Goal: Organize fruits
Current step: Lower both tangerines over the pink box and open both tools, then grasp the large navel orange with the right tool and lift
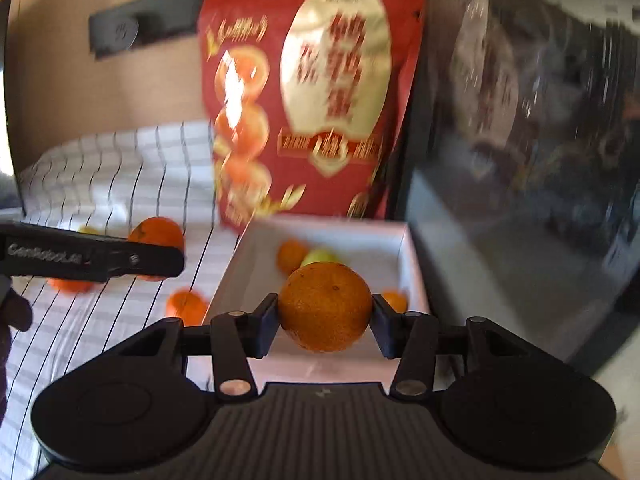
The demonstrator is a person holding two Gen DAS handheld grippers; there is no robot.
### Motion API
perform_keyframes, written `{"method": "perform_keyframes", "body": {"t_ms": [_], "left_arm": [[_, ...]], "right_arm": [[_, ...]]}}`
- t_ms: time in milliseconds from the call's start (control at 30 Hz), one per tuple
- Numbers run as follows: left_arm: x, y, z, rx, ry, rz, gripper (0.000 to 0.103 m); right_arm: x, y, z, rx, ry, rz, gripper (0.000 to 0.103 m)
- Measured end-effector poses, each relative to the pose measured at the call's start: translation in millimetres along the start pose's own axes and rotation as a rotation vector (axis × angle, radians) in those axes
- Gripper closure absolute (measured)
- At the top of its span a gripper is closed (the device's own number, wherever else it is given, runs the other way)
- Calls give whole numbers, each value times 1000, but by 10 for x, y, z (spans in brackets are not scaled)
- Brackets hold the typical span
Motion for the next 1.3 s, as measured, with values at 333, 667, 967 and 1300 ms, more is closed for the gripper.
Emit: {"method": "perform_keyframes", "body": {"t_ms": [333,667,967,1300], "left_arm": [[511,164,-248,24,-57,25,54],[750,66,-266,32,-78,-3,54],[426,-311,-48,2,-22,-77,55],[-301,-1263,668,-218,22,-209,55]], "right_arm": [[279,306,-285,27,-18,13,55],[823,277,-184,-2,-110,-11,55],[913,190,-153,1,-110,3,38],[696,-363,-97,-68,-99,-35,35]]}}
Point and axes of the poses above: each gripper's, at about its wrist camera, not at the fingertips, and x roughly the way its jaws point, y to its right, z to its underside, the point moved 6 cm from there along x, roughly the way its jaws point, and after that the axes turned 14 degrees about -y, right-handed, at the moved point
